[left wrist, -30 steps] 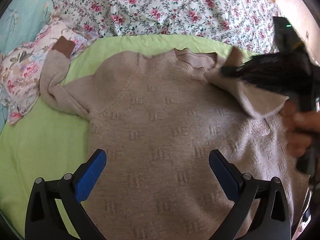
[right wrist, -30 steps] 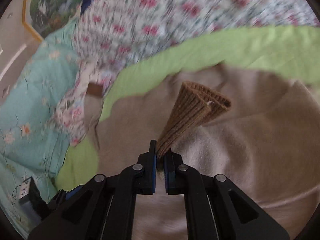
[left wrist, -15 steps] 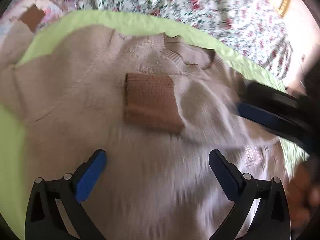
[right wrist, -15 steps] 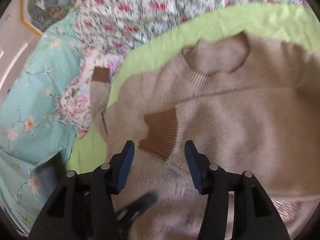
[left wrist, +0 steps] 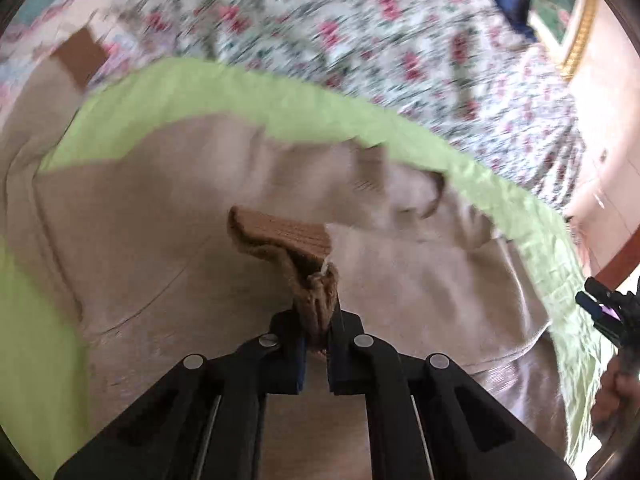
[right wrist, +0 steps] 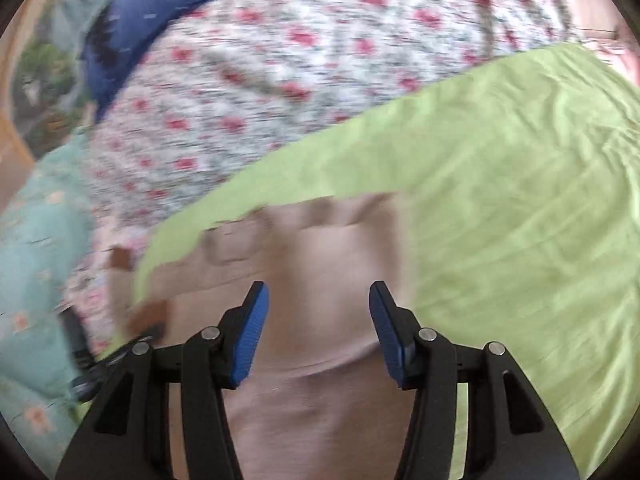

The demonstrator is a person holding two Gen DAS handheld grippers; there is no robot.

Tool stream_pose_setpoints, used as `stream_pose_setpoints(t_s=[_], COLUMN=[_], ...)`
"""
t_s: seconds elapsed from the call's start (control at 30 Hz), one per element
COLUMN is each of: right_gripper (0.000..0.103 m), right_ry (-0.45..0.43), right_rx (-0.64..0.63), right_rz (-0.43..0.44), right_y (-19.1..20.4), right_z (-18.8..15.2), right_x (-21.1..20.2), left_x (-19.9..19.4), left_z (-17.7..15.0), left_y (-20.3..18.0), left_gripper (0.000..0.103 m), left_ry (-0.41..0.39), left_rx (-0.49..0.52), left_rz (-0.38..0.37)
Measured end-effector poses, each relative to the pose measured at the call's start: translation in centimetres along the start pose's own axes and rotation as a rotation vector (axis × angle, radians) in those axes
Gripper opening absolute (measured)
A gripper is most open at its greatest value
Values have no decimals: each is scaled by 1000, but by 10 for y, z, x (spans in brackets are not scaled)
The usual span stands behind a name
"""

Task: Fold small clothes
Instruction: 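Grasp the other brown cuff with the left gripper while the right gripper releases its cuff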

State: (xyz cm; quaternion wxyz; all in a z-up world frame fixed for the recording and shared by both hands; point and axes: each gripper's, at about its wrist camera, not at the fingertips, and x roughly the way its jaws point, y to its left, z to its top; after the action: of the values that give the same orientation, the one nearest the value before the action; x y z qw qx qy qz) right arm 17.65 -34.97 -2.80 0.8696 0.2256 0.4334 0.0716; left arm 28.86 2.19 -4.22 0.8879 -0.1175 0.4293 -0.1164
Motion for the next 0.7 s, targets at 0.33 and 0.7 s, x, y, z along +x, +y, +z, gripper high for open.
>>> stream_pose_setpoints(t_s=[0.33,0.7], right_gripper=[15,13], right_ry=[220,169], right_rx=[-24,-47], right_rz=[-138,-282], right_y=[-32,-51], right_z=[15,16], right_x=[107,84], left_x=[-2,7], left_z=[-8,-13], left_y=[-5,-25], left_gripper=[7,7], left_ry=[7,16], left_rx=[29,101], left_rz=[9,-18])
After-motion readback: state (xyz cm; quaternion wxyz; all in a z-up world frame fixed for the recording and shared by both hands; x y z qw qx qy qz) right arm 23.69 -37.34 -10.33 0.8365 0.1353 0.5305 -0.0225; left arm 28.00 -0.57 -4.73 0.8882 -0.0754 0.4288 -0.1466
